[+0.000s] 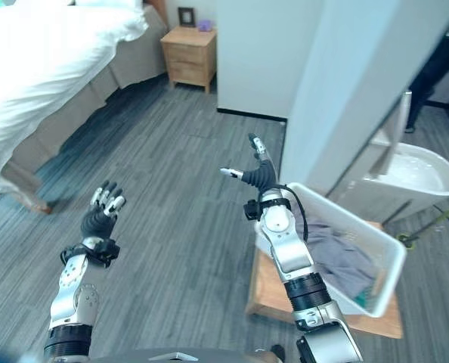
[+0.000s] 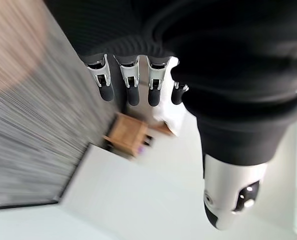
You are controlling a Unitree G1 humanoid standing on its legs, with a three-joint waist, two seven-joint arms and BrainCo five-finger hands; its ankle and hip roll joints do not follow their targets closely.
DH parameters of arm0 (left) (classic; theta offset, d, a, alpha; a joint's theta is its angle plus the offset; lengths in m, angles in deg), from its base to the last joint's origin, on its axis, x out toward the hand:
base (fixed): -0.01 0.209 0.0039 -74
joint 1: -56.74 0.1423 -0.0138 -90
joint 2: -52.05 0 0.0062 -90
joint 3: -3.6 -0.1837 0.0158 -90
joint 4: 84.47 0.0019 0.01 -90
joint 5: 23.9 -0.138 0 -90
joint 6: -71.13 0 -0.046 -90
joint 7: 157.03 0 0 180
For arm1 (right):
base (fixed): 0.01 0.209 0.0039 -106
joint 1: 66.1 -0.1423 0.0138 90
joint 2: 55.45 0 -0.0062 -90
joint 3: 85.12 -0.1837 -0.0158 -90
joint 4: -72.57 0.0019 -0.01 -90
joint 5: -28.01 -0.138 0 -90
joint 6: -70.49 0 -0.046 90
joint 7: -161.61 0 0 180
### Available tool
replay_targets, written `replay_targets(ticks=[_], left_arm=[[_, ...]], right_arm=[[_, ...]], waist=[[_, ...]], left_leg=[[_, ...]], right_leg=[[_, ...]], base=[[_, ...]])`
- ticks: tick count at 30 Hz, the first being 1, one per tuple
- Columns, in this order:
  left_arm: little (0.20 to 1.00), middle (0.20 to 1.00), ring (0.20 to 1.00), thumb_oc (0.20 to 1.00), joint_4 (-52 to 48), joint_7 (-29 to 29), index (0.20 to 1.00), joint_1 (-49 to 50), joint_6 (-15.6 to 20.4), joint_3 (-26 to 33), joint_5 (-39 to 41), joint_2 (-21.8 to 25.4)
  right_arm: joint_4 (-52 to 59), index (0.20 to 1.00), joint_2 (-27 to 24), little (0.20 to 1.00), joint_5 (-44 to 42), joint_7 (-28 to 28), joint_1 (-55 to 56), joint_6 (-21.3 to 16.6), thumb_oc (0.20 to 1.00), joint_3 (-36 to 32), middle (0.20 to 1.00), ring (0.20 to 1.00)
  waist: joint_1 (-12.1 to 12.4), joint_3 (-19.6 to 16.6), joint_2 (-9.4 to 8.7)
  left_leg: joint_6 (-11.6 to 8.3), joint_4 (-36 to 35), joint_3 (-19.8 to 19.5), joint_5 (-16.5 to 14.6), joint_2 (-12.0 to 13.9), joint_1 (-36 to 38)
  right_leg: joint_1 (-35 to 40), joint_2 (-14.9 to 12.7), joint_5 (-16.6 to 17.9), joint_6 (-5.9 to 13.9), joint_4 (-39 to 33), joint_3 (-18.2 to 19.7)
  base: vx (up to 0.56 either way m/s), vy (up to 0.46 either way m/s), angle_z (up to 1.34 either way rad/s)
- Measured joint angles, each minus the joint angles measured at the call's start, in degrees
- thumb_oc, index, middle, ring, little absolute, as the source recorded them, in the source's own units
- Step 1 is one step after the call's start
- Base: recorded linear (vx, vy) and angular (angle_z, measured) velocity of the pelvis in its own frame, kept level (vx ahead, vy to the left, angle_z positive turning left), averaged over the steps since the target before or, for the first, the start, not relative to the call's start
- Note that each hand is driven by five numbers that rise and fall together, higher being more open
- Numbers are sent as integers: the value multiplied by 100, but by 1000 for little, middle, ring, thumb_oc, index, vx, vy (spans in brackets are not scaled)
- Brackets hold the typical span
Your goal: Pick up bed clothes into laundry basket.
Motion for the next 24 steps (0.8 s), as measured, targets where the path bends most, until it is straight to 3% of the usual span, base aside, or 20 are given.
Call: replay_targets(ticks=[1, 2, 3, 4, 5, 6, 7, 8, 9, 10, 11, 12, 13, 15, 16, 18, 21, 24], left_arm=[[1000, 1000, 1000, 1000, 244, 116, 1000, -67, -157, 98, 4, 26], [1000, 1000, 1000, 1000, 269, 151, 1000, -75, -168, 152, 4, 116], [1000, 1000, 1000, 1000, 269, 187, 1000, -98, -190, 149, 4, 312], [1000, 1000, 1000, 1000, 263, 224, 1000, -134, -223, 114, 4, 484], [1000, 1000, 1000, 1000, 289, 297, 1000, -163, -280, 51, 5, 464], [1000, 1000, 1000, 1000, 262, 391, 1000, -267, -292, -75, 12, 698], [1000, 1000, 1000, 1000, 261, 426, 1000, -300, -280, -71, 19, 768], [1000, 1000, 1000, 1000, 262, 445, 1000, -301, -271, -37, 21, 777], [1000, 1000, 1000, 1000, 297, 455, 1000, -331, -288, 125, 19, 878], [1000, 1000, 1000, 1000, 369, 464, 1000, -390, -289, 284, 20, 962], [1000, 1000, 1000, 1000, 540, 451, 1000, -514, -314, 529, 21, 1057], [1000, 1000, 1000, 1000, 607, 455, 1000, -509, -320, 616, 32, 1275], [1000, 1000, 1000, 1000, 784, 475, 1000, -496, -393, 646, 141, 1344], [1000, 1000, 1000, 1000, 929, 521, 1000, -474, -468, 598, 165, 1329], [1000, 1000, 1000, 1000, 944, 568, 1000, -462, -461, 637, 175, 1233], [1000, 1000, 1000, 1000, 943, 618, 1000, -515, -462, 608, 176, 1120], [1000, 1000, 1000, 1000, 940, 723, 1000, -569, -391, 642, 178, 1128], [1000, 1000, 1000, 1000, -95, 455, 1000, -265, -368, 607, 158, 905]], right_arm=[[-112, 1000, 234, 1000, 41, -55, 576, 142, 1000, 187, 1000, 1000], [-200, 1000, 295, 1000, 42, -74, 661, 177, 1000, 358, 1000, 1000], [-289, 1000, 412, 1000, 41, -82, 680, 215, 1000, 438, 1000, 1000], [-303, 1000, 500, 1000, 41, -79, 683, 231, 1000, 433, 1000, 1000], [-339, 1000, 519, 1000, 41, -75, 690, 218, 1000, 337, 1000, 1000], [-332, 1000, 652, 1000, 39, -44, 602, 211, 1000, 221, 1000, 1000], [-281, 1000, 597, 1000, 40, -45, 499, 146, 1000, 232, 1000, 1000], [-238, 1000, 527, 1000, 41, -47, 438, 64, 1000, 261, 1000, 1000], [-269, 1000, 609, 1000, 42, -52, 460, 17, 1000, 291, 1000, 1000], [-323, 1000, 689, 1000, 43, -70, 456, 47, 1000, 386, 1000, 1000], [-378, 1000, 781, 1000, 44, -77, 462, 75, 1000, 576, 1000, 1000], [-382, 1000, 887, 1000, 44, -73, 423, 71, 1000, 731, 1000, 1000], [-414, 1000, 971, 1000, 42, -61, 399, 40, 1000, 722, 1000, 1000], [-527, 1000, 926, 1000, 30, 4, 265, 41, 1000, 744, 1000, 1000], [-527, 1000, 828, 1000, 30, 24, 158, 48, 1000, 755, 1000, 1000], [-573, 1000, 716, 1000, 39, 61, 41, 50, 1000, 708, 1000, 1000], [-800, 1000, 719, 1000, 43, 58, -4, 80, 1000, 783, 1000, 1000], [-916, 1000, 796, 1000, 87, -26, 30, 93, 1000, 1106, 1000, 1000]], waist=[[-116, 2, -1], [-101, 8, 28], [-81, -34, -69], [-103, -101, -223], [-128, -194, -235], [14, -234, -364], [81, -262, -245], [119, -277, -17], [135, -393, 222], [209, -310, 322], [211, -267, 335], [271, -302, 138], [279, -324, 83], [242, -307, 44], [227, -282, 173], [196, -292, 371], [163, -328, 133], [74, -331, 55]], left_leg=[[-95, -150, -152, -306, -188, 91], [-94, -173, -134, -306, -173, 89], [-94, -145, -139, -306, -272, 69], [-101, -114, -186, -314, -464, 57], [-74, 6, -332, -370, -598, -5], [134, 780, -513, -730, -690, -505], [178, 615, -688, -788, -922, -646], [478, 337, -627, -901, -1016, -685], [439, -239, -651, -778, -1031, -499], [482, -225, -742, -747, -963, -527], [458, -225, -842, -630, -641, -561], [466, -208, -965, -541, -719, -569], [453, -134, -1028, -557, -781, -561], [411, -146, -1026, -639, -963, -616], [443, -301, -1120, -595, -1094, -574], [359, -285, -943, -789, -1065, -541], [394, -270, -949, -840, -1171, -356], [499, -300, -949, -940, -1319, -364]], right_leg=[[-505, -172, -802, -65, 798, 107], [-647, 214, -784, -134, 507, 199], [-716, 550, -559, -287, -35, 241], [-704, 697, -153, -592, -354, 201], [-484, 565, 233, -470, -490, 403], [-395, 336, 604, -652, -520, 368], [-532, 238, 789, -633, -368, 461], [-737, 252, 836, -611, -162, 715], [-1083, 407, 152, -202, 356, 1393], [-1167, 901, -414, -131, 521, 1794], [-1137, 1874, -709, -485, 208, 2521], [-996, 2235, -661, -716, -402, 2549], [-726, 2245, -382, -519, -861, 2545], [-619, 2086, -337, -479, -1022, 2537], [-613, 2101, -346, -442, -1022, 2551], [-576, 2169, -371, -391, -1022, 2502], [-446, 2082, -375, -359, -1025, 2580], [-484, 1943, -374, -257, -1027, 2662]], base=[[-12, 291, 57], [-63, 434, 61], [-68, 270, 42], [-78, 342, 77], [-90, 444, 94], [-85, 320, 77], [-71, 323, 33], [9, 221, 21], [23, 230, 15], [56, 244, 23], [84, 162, 11], [116, 204, 15], [164, 165, 21], [130, 96, 16], [89, 53, -1], [137, 96, 2], [109, 84, -6], [112, 125, -4]])
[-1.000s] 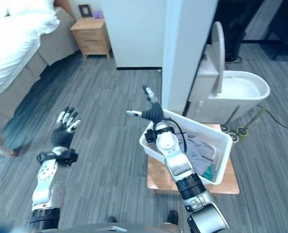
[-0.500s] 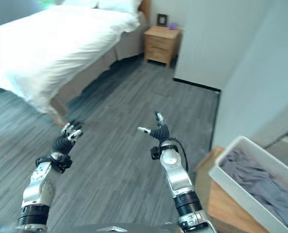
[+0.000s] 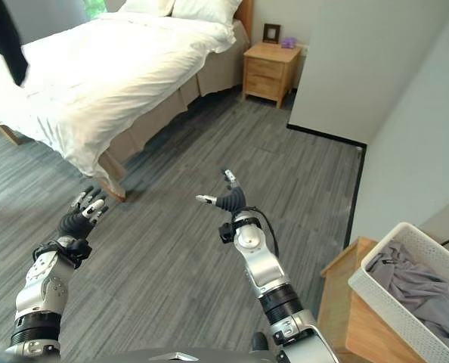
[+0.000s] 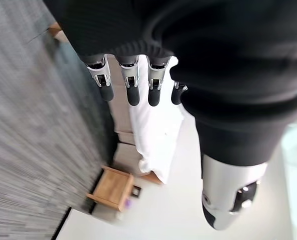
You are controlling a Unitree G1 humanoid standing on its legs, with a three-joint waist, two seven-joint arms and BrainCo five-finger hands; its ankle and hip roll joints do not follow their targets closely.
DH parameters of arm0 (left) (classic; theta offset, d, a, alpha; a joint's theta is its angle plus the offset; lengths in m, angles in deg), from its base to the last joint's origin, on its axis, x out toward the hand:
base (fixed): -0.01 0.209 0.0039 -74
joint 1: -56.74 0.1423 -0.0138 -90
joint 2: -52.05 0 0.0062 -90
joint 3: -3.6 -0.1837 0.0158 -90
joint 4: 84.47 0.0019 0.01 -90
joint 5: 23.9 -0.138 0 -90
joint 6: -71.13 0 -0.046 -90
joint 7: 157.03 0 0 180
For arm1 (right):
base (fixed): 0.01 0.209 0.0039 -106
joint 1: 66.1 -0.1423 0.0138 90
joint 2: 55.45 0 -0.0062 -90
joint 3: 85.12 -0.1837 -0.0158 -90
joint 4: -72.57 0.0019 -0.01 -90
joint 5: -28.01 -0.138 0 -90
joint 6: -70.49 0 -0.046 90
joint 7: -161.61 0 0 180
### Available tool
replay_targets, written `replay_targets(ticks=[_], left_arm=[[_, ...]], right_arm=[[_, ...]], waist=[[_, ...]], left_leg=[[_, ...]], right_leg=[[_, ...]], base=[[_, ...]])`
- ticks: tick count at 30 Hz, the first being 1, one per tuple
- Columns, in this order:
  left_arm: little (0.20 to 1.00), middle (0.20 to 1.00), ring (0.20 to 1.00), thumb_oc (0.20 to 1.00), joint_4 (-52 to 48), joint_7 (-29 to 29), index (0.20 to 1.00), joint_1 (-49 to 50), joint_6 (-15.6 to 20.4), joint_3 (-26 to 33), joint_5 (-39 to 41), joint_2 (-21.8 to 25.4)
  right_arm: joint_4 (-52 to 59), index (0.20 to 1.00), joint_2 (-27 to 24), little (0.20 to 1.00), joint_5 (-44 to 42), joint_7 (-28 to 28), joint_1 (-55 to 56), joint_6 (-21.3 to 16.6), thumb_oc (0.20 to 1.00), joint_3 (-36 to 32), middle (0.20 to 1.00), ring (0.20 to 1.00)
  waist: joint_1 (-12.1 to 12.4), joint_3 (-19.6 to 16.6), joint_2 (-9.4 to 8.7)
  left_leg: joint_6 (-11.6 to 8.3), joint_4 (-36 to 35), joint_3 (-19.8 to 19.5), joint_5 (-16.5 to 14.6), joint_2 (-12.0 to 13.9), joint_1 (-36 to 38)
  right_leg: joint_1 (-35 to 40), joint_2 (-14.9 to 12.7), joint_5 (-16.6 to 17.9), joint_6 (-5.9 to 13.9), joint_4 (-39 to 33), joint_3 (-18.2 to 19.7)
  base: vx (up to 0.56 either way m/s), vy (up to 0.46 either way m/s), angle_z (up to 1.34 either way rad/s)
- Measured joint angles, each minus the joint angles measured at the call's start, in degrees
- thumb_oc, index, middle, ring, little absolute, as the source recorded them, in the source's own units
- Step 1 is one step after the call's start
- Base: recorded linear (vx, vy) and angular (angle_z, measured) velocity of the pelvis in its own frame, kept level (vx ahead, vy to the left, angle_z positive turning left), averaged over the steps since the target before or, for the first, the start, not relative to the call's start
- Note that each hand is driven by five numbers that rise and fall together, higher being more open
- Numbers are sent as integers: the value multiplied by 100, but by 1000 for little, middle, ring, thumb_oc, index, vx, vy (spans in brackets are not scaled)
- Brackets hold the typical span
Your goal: Pick up bed clothes into laundry basket.
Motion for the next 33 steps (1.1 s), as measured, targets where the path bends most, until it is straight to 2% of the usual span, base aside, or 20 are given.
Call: replay_targets(ticks=[4, 5, 8, 10, 11, 14, 15, 16, 17, 18, 20, 21, 22, 24, 25, 27, 28, 29, 32, 33], left_arm=[[1000, 1000, 1000, 1000, -246, -11, 1000, -42, 7, -39, -1, -134], [1000, 1000, 1000, 1000, -210, -120, 1000, -24, 8, -92, -14, -66], [1000, 1000, 1000, 1000, -136, -189, 1000, -53, -1, -172, -45, -66], [1000, 1000, 1000, 1000, -140, -324, 1000, -83, 7, -470, -56, -131], [1000, 1000, 1000, 1000, -245, -346, 1000, -94, 0, -878, -59, -246], [1000, 1000, 1000, 1000, -272, -395, 1000, -35, -1, -896, -206, -406], [1000, 1000, 1000, 1000, -234, -406, 1000, -123, -2, -923, -233, -365], [1000, 1000, 1000, 1000, -245, -410, 1000, -188, 31, -926, -231, -309], [1000, 1000, 1000, 1000, -263, -431, 1000, -73, 91, -828, -231, -332], [1000, 1000, 1000, 1000, -259, -467, 1000, -30, 101, -736, -231, -403], [1000, 1000, 1000, 1000, -188, -511, 1000, -42, 187, -782, -234, -502], [1000, 1000, 1000, 1000, -199, -561, 1000, -30, 273, -768, -267, -673], [1000, 1000, 1000, 1000, -220, -577, 1000, 12, 280, -723, -269, -727], [1000, 1000, 1000, 1000, -209, -619, 1000, 92, 344, -645, -269, -739], [1000, 1000, 1000, 1000, -208, -725, 1000, 166, 403, -541, -270, -730], [1000, 1000, 1000, 1000, -199, -814, 1000, 201, 446, -516, -270, -728], [1000, 1000, 1000, 1000, -135, -900, 1000, 132, 474, -559, -271, -750], [1000, 1000, 1000, 1000, -139, -930, 1000, 162, 468, -594, -272, -771], [1000, 1000, 1000, 1000, -166, -1018, 1000, 314, 468, -656, -344, -829], [1000, 1000, 1000, 1000, -440, -1031, 1000, 636, 476, -669, -468, -855]], right_arm=[[-92, 1000, 25, 1000, 16, -69, 9, 26, 1000, 140, 1000, 1000], [-142, 1000, 22, 1000, 41, -70, -148, 16, 1000, 175, 1000, 1000], [-127, 1000, 15, 1000, 112, -78, -156, 17, 1000, 169, 1000, 1000], [-75, 1000, -36, 1000, 126, -83, -130, -23, 1000, 93, 1000, 1000], [-75, 1000, -111, 1000, 126, -64, -79, -22, 1000, 26, 1000, 1000], [-210, 1000, -154, 1000, 128, -78, -78, -6, 1000, 133, 1000, 1000], [-307, 1000, -152, 1000, 182, -57, -54, -12, 1000, 6, 1000, 1000], [-394, 1000, -103, 1000, 188, -51, -37, 11, 1000, -96, 1000, 1000], [-401, 1000, -120, 1000, 188, -46, -16, 25, 1000, -116, 1000, 1000], [-395, 1000, -135, 1000, 190, -41, -41, 18, 1000, -122, 1000, 1000], [-332, 1000, -224, 1000, 190, 12, -41, 14, 1000, -263, 1000, 1000], [-230, 1000, -381, 1000, 191, 63, -55, 18, 1000, -329, 1000, 1000], [-224, 1000, -409, 1000, 192, 78, -89, 15, 1000, -342, 1000, 1000], [-221, 1000, -414, 1000, 196, 86, -95, 6, 1000, -283, 1000, 1000], [-238, 1000, -422, 1000, 214, 75, -83, -10, 1000, -159, 1000, 1000], [-276, 1000, -388, 1000, 290, 71, -87, -17, 1000, -157, 1000, 1000], [-382, 1000, -374, 1000, 360, 62, -105, -23, 1000, -182, 1000, 1000], [-446, 1000, -388, 1000, 362, 59, -100, 2, 1000, -162, 1000, 1000], [-432, 1000, -396, 1000, 380, 37, 40, -2, 1000, -108, 1000, 1000], [-356, 1000, -439, 1000, 410, -30, 87, -17, 1000, 77, 1000, 1000]], waist=[[-2, 27, 38], [72, 64, 116], [-27, 45, -6], [-136, -42, -88], [-143, -44, 4], [-12, 31, 137], [-27, 123, 1], [-25, 200, -303], [12, 172, -386], [2, 154, -343], [2, 155, -272], [18, 157, -220], [46, 142, -183], [86, 144, -152], [128, 200, -176], [145, 233, -198], [130, 375, -202], [142, 419, -236], [115, 444, -252], [119, 423, -106]], left_leg=[[128, 24, 39, -66, -198, -43], [182, 0, 88, -92, -137, -206], [170, -2, 45, -110, -174, -379], [162, 6, -229, -113, -156, -600], [88, 11, -674, -163, -37, -750], [92, 43, -681, 14, 146, -390], [-190, 794, -811, 7, 173, -456], [-262, 1834, -987, 68, 122, -760], [-366, 2576, -1090, 110, 137, -944], [-390, 3144, -1098, 52, 176, -1120], [-388, 3995, -1483, 42, -25, -1633], [-104, 3802, -1752, -467, -561, -1926], [101, 3255, -1596, -533, -729, -1880], [156, 2514, -1340, -506, -712, -1931], [326, 1668, -988, -370, -543, -1855], [467, 960, -738, -211, -340, -1862], [472, 535, -274, -60, 92, -1921], [586, 385, 88, 29, 285, -1892], [574, 399, 542, 42, 640, -1821], [587, 622, 829, -88, 645, -1537]], right_leg=[[-350, -200, -79, 173, 560, 110], [-1348, -132, -445, 334, 1843, 305], [-1956, 138, -608, 48, 2147, 216], [-2080, 227, -503, -344, 2003, -87], [-1962, 417, -547, -475, 1728, -248], [-1558, 732, -507, -729, 1503, -280], [-1351, 665, -805, -815, 1624, -314], [-1196, 474, -925, -836, 1768, -258], [-976, 370, -972, -838, 1691, -182], [-820, 379, -964, -839, 1582, -163], [-598, 398, -1000, -936, 1438, -182], [-387, 370, -994, -905, 1125, -134], [-269, 351, -837, -908, 984, -137], [-85, 458, -820, -812, 775, -127], [185, 560, -818, -801, 508, -21], [377, 560, -797, -696, 267, 31], [709, 535, -792, -630, 113, 20], [891, 484, -795, -614, 39, -67], [1427, 241, -839, -494, 19, -399], [1770, 123, -968, -304, 89, -550]], base=[[37, 68, -13], [241, -87, -38], [324, -120, 2], [431, -120, 73], [350, -94, 93], [497, -210, -5], [372, -212, -16], [287, -140, -6], [152, -71, -21], [286, -77, -19], [246, 1, 6], [377, 123, 3], [287, 123, -13], [310, 191, -30], [315, 211, -35], [337, 241, -25], [380, 271, -6], [198, 121, 6], [256, 216, 5], [355, 289, -12]])
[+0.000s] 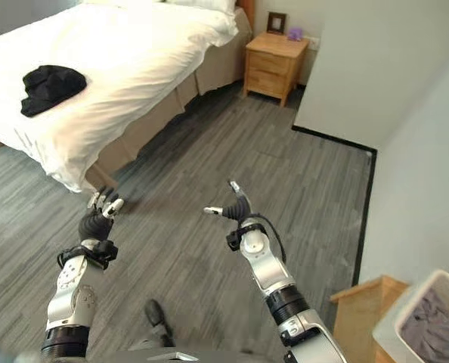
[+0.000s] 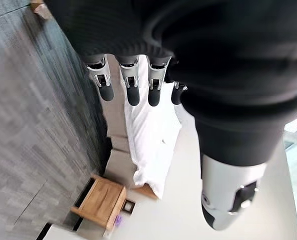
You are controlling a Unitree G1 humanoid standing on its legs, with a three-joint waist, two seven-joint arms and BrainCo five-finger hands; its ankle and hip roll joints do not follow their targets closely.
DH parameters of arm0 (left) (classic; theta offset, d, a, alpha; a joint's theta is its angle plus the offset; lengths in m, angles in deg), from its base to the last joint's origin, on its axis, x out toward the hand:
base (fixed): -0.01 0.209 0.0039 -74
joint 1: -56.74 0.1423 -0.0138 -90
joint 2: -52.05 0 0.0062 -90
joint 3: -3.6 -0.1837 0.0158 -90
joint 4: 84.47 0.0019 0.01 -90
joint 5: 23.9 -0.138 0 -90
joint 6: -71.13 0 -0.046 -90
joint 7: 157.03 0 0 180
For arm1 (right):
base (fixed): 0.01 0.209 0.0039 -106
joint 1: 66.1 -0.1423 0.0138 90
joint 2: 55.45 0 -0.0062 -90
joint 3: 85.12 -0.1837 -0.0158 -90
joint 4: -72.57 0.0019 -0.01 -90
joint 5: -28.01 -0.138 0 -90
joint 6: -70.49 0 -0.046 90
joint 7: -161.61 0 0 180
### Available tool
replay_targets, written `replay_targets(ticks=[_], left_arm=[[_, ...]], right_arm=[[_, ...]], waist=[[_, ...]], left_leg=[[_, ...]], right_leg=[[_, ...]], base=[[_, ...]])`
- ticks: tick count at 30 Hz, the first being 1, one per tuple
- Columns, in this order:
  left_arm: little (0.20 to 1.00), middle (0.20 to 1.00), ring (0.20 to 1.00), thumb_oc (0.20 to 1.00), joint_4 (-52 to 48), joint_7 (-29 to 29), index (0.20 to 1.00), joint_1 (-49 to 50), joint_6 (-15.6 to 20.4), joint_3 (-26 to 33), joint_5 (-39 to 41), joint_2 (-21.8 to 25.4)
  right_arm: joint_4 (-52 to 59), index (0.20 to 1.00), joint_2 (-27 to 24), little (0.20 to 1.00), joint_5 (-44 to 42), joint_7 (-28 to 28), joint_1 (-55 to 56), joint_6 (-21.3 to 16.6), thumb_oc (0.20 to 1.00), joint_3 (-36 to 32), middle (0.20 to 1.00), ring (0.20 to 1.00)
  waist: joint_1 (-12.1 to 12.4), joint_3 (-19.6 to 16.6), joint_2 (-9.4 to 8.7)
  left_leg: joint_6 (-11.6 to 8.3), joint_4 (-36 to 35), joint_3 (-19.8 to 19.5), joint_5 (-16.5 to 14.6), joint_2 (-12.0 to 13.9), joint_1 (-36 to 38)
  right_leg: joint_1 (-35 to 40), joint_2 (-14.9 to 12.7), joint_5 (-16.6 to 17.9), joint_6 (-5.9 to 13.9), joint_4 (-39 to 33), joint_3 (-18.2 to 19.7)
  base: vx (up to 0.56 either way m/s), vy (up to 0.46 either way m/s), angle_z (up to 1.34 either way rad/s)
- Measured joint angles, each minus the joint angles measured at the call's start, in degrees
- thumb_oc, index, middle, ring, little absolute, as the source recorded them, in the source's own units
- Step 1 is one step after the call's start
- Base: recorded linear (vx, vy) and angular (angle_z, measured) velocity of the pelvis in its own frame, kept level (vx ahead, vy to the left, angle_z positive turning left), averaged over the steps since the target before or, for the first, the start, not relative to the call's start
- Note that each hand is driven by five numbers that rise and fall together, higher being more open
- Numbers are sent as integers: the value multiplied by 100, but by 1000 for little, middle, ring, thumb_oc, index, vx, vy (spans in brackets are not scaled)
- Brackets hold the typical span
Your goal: Pick up bed clothes into laundry basket.
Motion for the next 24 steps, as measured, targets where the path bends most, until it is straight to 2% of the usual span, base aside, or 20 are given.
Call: replay_targets(ticks=[1, 2, 3, 4, 6, 7, 8, 9, 10, 12, 13, 14, 15, 17, 18, 19, 20, 22, 23, 24], left_arm=[[1000, 1000, 1000, 1000, -113, 17, 1000, 105, 3, -18, -24, -42], [1000, 1000, 1000, 1000, -176, 14, 1000, 120, 11, -12, -28, -17], [1000, 1000, 1000, 1000, -255, -7, 1000, 152, 30, 44, -26, 16], [1000, 1000, 1000, 1000, -264, -24, 1000, 140, 29, 52, -27, 35], [1000, 1000, 1000, 1000, -279, -26, 1000, 29, 21, 70, -25, 146], [1000, 1000, 1000, 1000, -268, -24, 1000, -65, 22, 45, -24, 149], [1000, 1000, 1000, 1000, -277, -39, 1000, -168, 38, 43, -24, 147], [1000, 1000, 1000, 1000, -279, -75, 1000, -261, 50, 54, -24, 147], [1000, 1000, 1000, 1000, -297, -87, 1000, -277, 61, 57, -23, 165], [1000, 1000, 1000, 1000, -329, -93, 1000, -351, 119, -9, -22, 311], [1000, 1000, 1000, 1000, -322, -88, 1000, -411, 116, -35, -22, 351], [1000, 1000, 1000, 1000, -329, -97, 1000, -447, 118, -122, -22, 321], [1000, 1000, 1000, 1000, -329, -98, 1000, -503, 128, -149, -21, 282], [1000, 1000, 1000, 1000, -335, -98, 1000, -586, 158, -190, -20, 270], [1000, 1000, 1000, 1000, -337, -100, 1000, -571, 152, -253, -20, 271], [1000, 1000, 1000, 1000, -383, -133, 1000, -566, 158, -337, -20, 292], [1000, 1000, 1000, 1000, -453, -137, 1000, -553, 199, -490, -20, 269], [1000, 1000, 1000, 1000, -474, -143, 1000, -443, 234, -660, -25, 243], [1000, 1000, 1000, 1000, -506, -143, 1000, -258, 222, -817, -26, 72], [1000, 1000, 1000, 1000, -558, -138, 1000, -149, 213, -830, -29, 20]], right_arm=[[86, 1000, -49, 1000, 3, -13, 38, -11, 1000, 39, 1000, 1000], [153, 1000, -31, 1000, 1, 9, 80, -12, 1000, 22, 1000, 1000], [346, 1000, 83, 1000, -1, 7, 207, -37, 1000, 42, 1000, 1000], [379, 1000, 107, 1000, -1, 19, 204, -75, 1000, 37, 1000, 1000], [417, 1000, 293, 1000, -2, 25, 99, -96, 1000, 33, 1000, 1000], [512, 1000, 303, 1000, 1, 38, 77, -106, 1000, 19, 1000, 1000], [691, 1000, 317, 1000, 4, 124, -76, -168, 1000, -5, 1000, 1000], [790, 1000, 315, 1000, 6, 157, -219, -265, 1000, -17, 1000, 1000], [816, 1000, 322, 1000, 12, 184, -308, -327, 1000, -15, 1000, 1000], [781, 1000, 384, 1000, 139, 252, -814, -337, 1000, 17, 1000, 1000], [783, 1000, 390, 1000, 186, 254, -937, -387, 1000, -46, 1000, 1000], [770, 1000, 417, 1000, 210, 260, -1064, -398, 1000, -67, 1000, 1000], [776, 1000, 366, 1000, 214, 261, -1164, -403, 1000, -66, 1000, 1000], [775, 1000, 238, 1000, 217, 260, -1368, -409, 1000, -68, 1000, 1000], [778, 1000, 229, 1000, 217, 273, -1428, -422, 1000, -87, 1000, 1000], [783, 1000, 199, 1000, 217, 325, -1419, -442, 1000, -86, 1000, 1000], [781, 1000, 207, 1000, 217, 386, -1396, -445, 1000, -141, 1000, 1000], [698, 1000, 216, 1000, 221, 473, -1341, -460, 1000, -171, 1000, 1000], [476, 1000, 127, 1000, 224, 530, -1287, -436, 1000, -134, 1000, 1000], [350, 1000, 111, 1000, 239, 559, -1283, -427, 1000, -107, 1000, 1000]], waist=[[-3, -20, 173], [4, -54, 141], [6, -158, -67], [13, -156, -73], [67, -160, -149], [84, -141, -179], [148, -103, -50], [148, -122, -17], [189, -109, 14], [321, -112, 17], [287, -115, 14], [336, -144, -23], [289, -144, -2], [312, -123, -20], [250, -162, -177], [154, -201, -229], [98, -222, -347], [8, -296, -534], [49, -289, -508], [78, -257, -437]], left_leg=[[117, -170, -73, 197, -84, 178], [137, -203, -182, 797, -254, 247], [213, -138, -219, 706, -635, 310], [265, -230, -227, 714, -737, 386], [483, -345, -329, 448, -1002, 570], [408, -315, -372, 433, -1057, 636], [435, -344, -525, 267, -1135, 771], [423, -366, -488, 269, -1121, 783], [466, -406, -517, 239, -1121, 816], [386, -425, -741, 140, -1104, 718], [379, -404, -809, 154, -1083, 663], [364, -458, -1181, 121, -1141, 685], [316, -551, -1461, 100, -1095, 684], [248, -574, -1680, 79, -1026, 615], [210, -575, -1889, 29, -1119, 622], [160, -496, -2055, -13, -1162, 543], [175, -560, -2165, -5, -1238, 622], [9, -604, -2357, -41, -1360, 716], [-124, -602, -2318, -131, -1283, 949], [-92, -577, -2207, -206, -1178, 1107]], right_leg=[[139, -12, -55, 96, 33, -31], [205, -197, -110, 183, 151, -136], [176, -593, -20, 167, 442, -311], [59, -668, -228, 266, 638, -292], [-158, -563, -112, 367, 953, -158], [-329, -670, -62, 421, 1512, -301], [-1126, -792, -99, 411, 3221, -8], [-1530, -713, -196, 400, 3812, 168], [-1735, -689, -259, 424, 3895, 234], [-2514, -688, -483, 177, 4163, 263], [-2635, -646, -498, 234, 3965, 251], [-2768, -524, -587, 265, 3404, 282], [-2770, -193, -609, 265, 2767, 498], [-2944, 299, -428, 112, 1692, 977], [-3120, 430, -13, 6, 1049, 1083], [-3124, 449, 231, 49, 629, 1323], [-3169, 449, 455, -102, 340, 1338], [-3139, 387, 876, -40, 162, 1419], [-2975, 446, 1198, -39, 238, 1324], [-2873, 519, 1214, -69, 355, 1208]], base=[[358, 294, -11], [365, 314, 23], [208, 197, 32], [375, 364, 36], [266, 306, 32], [28, 118, 48], [5, 118, 54], [50, 80, 53], [78, 86, 27], [149, 33, 33], [374, 33, 91], [381, 25, 117], [293, 14, 114], [386, 6, 95], [404, -7, 105], [401, -3, 122], [275, 1, 109], [469, -25, 89], [638, -70, 46], [443, -65, 22]])
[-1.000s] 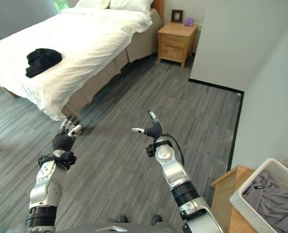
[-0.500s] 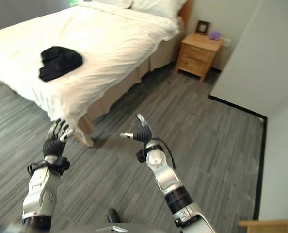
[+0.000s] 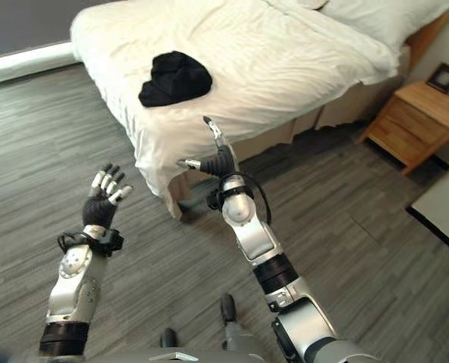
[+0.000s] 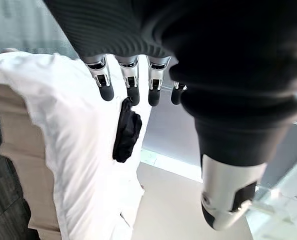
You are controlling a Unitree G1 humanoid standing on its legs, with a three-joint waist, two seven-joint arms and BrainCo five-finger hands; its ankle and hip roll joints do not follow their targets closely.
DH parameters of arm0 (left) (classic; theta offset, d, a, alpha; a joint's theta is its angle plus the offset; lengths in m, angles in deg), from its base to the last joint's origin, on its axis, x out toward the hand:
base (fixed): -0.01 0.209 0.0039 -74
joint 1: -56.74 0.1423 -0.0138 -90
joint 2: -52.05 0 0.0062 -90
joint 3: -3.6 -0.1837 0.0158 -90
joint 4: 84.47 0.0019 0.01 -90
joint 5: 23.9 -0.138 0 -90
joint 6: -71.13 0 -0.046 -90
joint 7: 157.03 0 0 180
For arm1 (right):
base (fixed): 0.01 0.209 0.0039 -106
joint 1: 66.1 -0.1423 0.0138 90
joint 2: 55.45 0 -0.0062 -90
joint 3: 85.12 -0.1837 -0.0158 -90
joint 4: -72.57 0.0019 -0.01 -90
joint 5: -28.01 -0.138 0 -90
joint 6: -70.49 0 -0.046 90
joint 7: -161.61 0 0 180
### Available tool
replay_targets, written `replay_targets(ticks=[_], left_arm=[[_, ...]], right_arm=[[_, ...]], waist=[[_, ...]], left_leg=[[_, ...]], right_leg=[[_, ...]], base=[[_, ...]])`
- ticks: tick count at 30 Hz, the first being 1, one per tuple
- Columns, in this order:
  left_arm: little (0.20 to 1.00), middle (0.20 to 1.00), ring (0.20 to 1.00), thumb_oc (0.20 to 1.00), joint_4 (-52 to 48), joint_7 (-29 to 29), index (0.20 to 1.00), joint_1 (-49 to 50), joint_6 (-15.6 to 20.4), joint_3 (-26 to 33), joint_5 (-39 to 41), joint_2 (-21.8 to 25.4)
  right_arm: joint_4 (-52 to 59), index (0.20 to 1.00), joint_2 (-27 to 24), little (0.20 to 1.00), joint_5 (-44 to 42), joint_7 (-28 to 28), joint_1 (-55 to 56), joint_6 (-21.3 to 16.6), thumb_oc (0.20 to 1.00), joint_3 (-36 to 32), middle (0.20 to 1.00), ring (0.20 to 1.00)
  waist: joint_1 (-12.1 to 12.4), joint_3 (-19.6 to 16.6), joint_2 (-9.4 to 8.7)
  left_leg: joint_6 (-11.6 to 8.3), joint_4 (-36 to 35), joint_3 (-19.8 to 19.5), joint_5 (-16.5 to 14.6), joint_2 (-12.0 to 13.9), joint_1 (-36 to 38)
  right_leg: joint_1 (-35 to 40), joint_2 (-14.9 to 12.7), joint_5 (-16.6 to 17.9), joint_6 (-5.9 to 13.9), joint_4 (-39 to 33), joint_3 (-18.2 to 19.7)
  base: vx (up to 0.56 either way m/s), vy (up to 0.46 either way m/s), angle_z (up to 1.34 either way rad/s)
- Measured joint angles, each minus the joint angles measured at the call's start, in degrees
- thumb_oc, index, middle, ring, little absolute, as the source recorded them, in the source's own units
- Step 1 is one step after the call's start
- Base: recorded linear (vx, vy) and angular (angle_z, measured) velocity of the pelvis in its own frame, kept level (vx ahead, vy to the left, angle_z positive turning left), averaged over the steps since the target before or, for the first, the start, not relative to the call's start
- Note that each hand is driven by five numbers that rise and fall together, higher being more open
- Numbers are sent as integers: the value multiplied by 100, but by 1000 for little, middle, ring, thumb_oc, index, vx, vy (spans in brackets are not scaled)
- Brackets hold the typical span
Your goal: Pick up bed clothes into laundry basket.
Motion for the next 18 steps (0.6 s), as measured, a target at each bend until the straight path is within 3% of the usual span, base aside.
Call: replay_targets(ticks=[1, 3, 4, 5, 6, 7, 8, 9, 11, 13, 14, 16, 18], left_arm=[[1000, 1000, 1000, 1000, -2, -26, 1000, 26, -31, -52, -8, -42], [1000, 1000, 1000, 1000, -29, -14, 1000, -98, -44, -97, -9, -66], [1000, 1000, 1000, 1000, -20, -16, 1000, -234, -31, -108, -9, -67], [1000, 1000, 1000, 1000, 90, -19, 1000, -617, -44, -109, -9, -110], [1000, 1000, 1000, 1000, 111, -53, 1000, -880, -24, -107, -11, -196], [1000, 1000, 1000, 1000, 108, -77, 1000, -935, 84, -115, -48, -182], [1000, 1000, 1000, 1000, 149, -98, 1000, -886, 102, -123, -212, -132], [1000, 1000, 1000, 1000, 149, -128, 1000, -812, 104, -91, -226, -140], [1000, 1000, 1000, 1000, 162, -183, 1000, -624, 110, -2, -225, -131], [1000, 1000, 1000, 1000, 165, -183, 1000, -635, 122, 38, -225, -139], [1000, 1000, 1000, 1000, 172, -183, 1000, -646, 137, 36, -225, -156], [1000, 1000, 1000, 1000, 250, -189, 1000, -710, 136, 45, -227, -117], [1000, 1000, 1000, 1000, 295, -221, 1000, -674, 105, 32, -228, -155]], right_arm=[[-76, 1000, -64, 1000, 106, 71, 63, 57, 1000, 58, 1000, 1000], [-162, 1000, -259, 1000, 227, 93, 160, 136, 1000, 100, 1000, 1000], [-165, 1000, -345, 1000, 254, 162, 113, 98, 1000, 17, 1000, 1000], [-258, 1000, -329, 1000, 336, 240, 25, 114, 1000, -249, 1000, 1000], [-333, 1000, -318, 1000, 358, 298, -77, 160, 1000, -455, 1000, 1000], [-399, 1000, -306, 1000, 369, 323, -194, 178, 1000, -489, 1000, 1000], [-407, 1000, -313, 1000, 383, 321, -297, 165, 1000, -455, 1000, 1000], [-408, 1000, -295, 1000, 384, 321, -316, 156, 1000, -391, 1000, 1000], [-464, 1000, -303, 1000, 385, 310, -279, 75, 1000, -117, 1000, 1000], [-621, 1000, -309, 1000, 383, 307, -215, 67, 1000, -105, 1000, 1000], [-711, 1000, -308, 1000, 381, 303, -158, 105, 1000, -114, 1000, 1000], [-715, 1000, -298, 1000, 380, 297, -156, 124, 1000, -44, 1000, 1000], [-715, 1000, -285, 1000, 380, 287, -161, 141, 1000, 6, 1000, 1000]], waist=[[-34, 69, 124], [-178, 140, 76], [-129, 161, 89], [-201, 247, -23], [-211, 337, -173], [-140, 377, -215], [-114, 368, -150], [-54, 361, -78], [-50, 314, 196], [-80, 253, 423], [-76, 298, 343], [-82, 355, 170], [-80, 381, 104]], left_leg=[[-48, 98, -4, 5, 130, 199], [-196, 1063, 77, -57, 168, 39], [-380, 1691, 4, 37, 188, -208], [-759, 3364, -54, 283, 259, -1216], [-883, 4366, 2, 394, 323, -1936], [-821, 4493, 24, 231, 343, -2269], [-619, 3988, 159, 112, 404, -2402], [-603, 3568, 164, 109, 404, -2342], [-360, 2108, 122, 283, 440, -2049], [-150, 1149, 285, 441, 458, -1795], [-140, 783, 391, 475, 456, -1675], [-132, 384, 1204, 480, 704, -1530], [25, 129, 1599, 598, 775, -1257]], right_leg=[[271, 111, -122, -177, 27, -77], [724, 3, -179, -381, 30, -334], [728, 25, -451, -539, 192, -343], [728, -142, -540, -645, 315, -570], [755, -257, -544, -566, 360, -642], [853, -270, -651, -457, 323, -558], [1041, -181, -677, -445, 193, -602], [1140, -92, -734, -448, 141, -519], [1452, 208, -806, -530, 15, -472], [1591, 400, -760, -599, -148, -554], [1653, 388, -759, -598, -190, -601], [1764, 328, -781, -564, -342, -698], [1959, 265, -852, -457, -425, -748]], base=[[120, -35, 21], [135, -110, 44], [299, -131, 61], [232, -5, 65], [260, -5, 68], [208, 58, 13], [306, 157, -32], [399, 246, -58], [237, 176, -50], [298, 252, -16], [394, 317, -3], [262, 197, 14], [282, 214, 23]])
